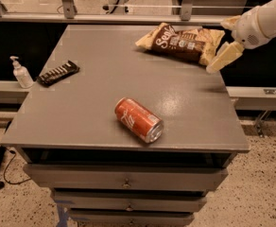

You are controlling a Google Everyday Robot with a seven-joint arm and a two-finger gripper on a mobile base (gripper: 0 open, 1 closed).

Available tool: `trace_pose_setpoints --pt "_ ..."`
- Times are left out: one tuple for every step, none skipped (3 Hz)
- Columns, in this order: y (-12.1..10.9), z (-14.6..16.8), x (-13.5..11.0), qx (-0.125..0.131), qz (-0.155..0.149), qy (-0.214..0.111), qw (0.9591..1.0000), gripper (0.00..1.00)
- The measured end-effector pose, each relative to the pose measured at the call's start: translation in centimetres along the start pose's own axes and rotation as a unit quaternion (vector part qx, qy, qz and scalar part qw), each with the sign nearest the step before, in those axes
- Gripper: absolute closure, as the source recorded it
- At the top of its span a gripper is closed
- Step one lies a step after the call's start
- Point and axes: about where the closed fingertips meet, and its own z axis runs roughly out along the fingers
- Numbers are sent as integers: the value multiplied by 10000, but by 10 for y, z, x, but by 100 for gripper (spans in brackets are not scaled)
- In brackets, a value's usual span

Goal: Pick brown chip bag

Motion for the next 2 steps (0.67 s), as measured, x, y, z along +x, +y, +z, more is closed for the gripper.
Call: trace_pose_setpoints --pt "-29 35 10 105 560 -177 9982 0" --pt "-56 55 17 239 1168 -375 9922 17"
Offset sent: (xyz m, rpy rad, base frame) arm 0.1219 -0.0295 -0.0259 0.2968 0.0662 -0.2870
